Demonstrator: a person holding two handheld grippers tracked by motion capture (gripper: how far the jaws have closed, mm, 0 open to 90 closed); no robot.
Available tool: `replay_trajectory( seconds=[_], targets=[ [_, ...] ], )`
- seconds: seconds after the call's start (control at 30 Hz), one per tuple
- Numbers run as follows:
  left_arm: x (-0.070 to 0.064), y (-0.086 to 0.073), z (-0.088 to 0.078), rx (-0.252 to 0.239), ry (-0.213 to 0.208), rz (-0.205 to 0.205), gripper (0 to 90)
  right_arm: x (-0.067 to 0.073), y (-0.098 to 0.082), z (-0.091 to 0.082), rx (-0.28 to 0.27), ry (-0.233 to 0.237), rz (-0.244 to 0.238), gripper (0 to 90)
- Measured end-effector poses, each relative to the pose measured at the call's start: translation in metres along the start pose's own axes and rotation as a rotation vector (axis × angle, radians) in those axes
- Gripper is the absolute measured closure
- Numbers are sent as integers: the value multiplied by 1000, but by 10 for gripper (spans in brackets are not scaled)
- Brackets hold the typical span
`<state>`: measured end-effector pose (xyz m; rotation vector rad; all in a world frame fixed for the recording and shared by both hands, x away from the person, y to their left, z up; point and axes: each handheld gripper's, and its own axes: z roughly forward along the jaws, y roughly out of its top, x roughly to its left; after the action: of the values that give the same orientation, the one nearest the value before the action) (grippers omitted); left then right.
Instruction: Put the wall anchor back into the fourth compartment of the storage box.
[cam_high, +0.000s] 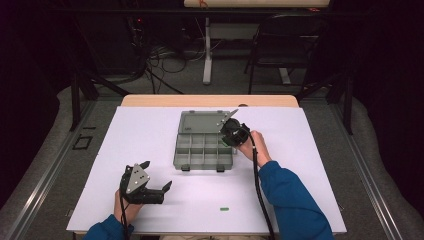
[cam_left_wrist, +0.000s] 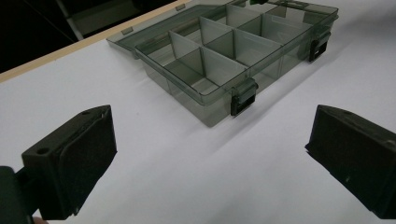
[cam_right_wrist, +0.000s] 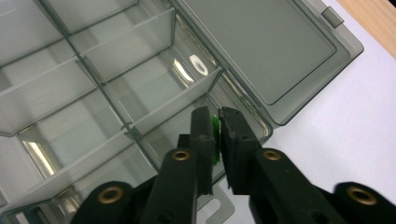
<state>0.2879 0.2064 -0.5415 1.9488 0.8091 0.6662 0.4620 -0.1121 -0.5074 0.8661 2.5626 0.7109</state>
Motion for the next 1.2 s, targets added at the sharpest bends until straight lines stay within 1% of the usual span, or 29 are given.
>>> replay_trajectory(
  seconds=[0.07,0.1,0.17,0.2,0.23,0.3,0.33,0.37,0.47,0.53,0.6,0.73,0.8,0.87,1.2],
  targets=[
    [0,0,0,0,1,3,6,-1,0,0,-9,3,15,727],
    [1,0,0,-1,2,5,7,-2,-1,-1,-9,8,16,664],
    [1,0,0,-2,4,3,7,-2,-1,-3,-17,9,28,602],
    [0,0,0,-2,4,3,7,-2,-2,-4,-22,10,34,549],
    [0,0,0,-2,4,3,7,-2,-2,-6,-30,7,41,518],
    [0,0,-1,-2,4,6,7,-4,-4,-11,-45,18,55,452],
    [0,0,0,-2,4,6,7,-4,-4,-13,-59,21,59,411],
    [0,0,-1,-3,4,6,7,-3,-5,-16,-70,18,67,352],
    [0,0,-1,-3,5,4,7,-3,-7,-26,-106,22,69,240],
    [0,0,-1,-4,7,6,8,0,-9,-32,-127,23,71,198],
    [0,1,-1,-6,6,4,7,3,-10,-40,-145,26,67,159],
    [0,1,-1,-5,9,6,8,11,-15,-53,-185,22,53,129],
    [0,1,-1,-6,8,6,8,15,-17,-58,-189,25,40,110],
    [0,1,-1,-6,7,6,8,19,-20,-63,-205,32,34,92],
    [-1,1,-1,-6,9,7,8,38,-38,-77,-227,42,-1,54]
  ],
)
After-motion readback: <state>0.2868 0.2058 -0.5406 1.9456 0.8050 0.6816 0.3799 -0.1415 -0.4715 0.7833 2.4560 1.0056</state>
